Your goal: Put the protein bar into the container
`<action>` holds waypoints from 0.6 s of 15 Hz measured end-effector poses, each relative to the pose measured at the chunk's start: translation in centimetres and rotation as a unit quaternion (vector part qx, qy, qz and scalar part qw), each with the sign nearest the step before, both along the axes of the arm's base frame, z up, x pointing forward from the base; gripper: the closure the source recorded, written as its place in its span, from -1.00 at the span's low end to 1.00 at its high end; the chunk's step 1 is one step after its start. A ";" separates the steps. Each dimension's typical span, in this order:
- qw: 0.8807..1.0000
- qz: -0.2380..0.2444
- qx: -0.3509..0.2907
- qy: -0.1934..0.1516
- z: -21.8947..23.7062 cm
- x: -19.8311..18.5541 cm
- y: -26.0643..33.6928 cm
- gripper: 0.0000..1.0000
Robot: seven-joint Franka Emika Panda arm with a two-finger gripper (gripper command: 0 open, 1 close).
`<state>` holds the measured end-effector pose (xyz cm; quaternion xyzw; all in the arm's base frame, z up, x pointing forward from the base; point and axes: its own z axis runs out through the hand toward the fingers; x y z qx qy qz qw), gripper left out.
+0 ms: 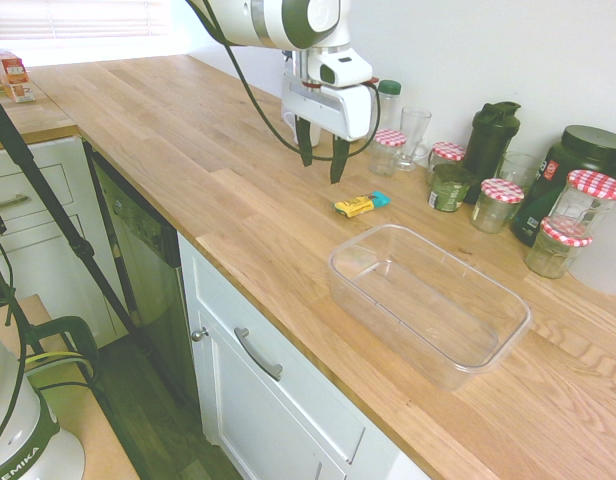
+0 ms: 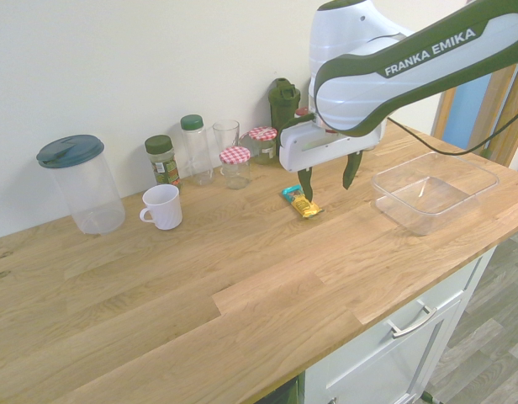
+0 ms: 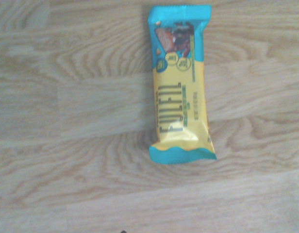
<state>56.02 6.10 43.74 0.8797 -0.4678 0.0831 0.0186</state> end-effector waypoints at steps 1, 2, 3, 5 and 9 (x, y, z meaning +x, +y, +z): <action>1.000 0.001 -0.001 0.002 -0.3 0.7 0.0 -1.00; 1.000 0.002 -0.003 0.005 -0.9 1.3 -0.1 -1.00; 1.000 0.003 -0.004 0.010 -1.6 1.9 -0.1 -1.00; 1.000 0.001 -0.009 0.015 -3.2 3.1 -0.8 -1.00; 1.000 0.011 -0.010 0.006 -4.3 4.8 -1.6 -1.00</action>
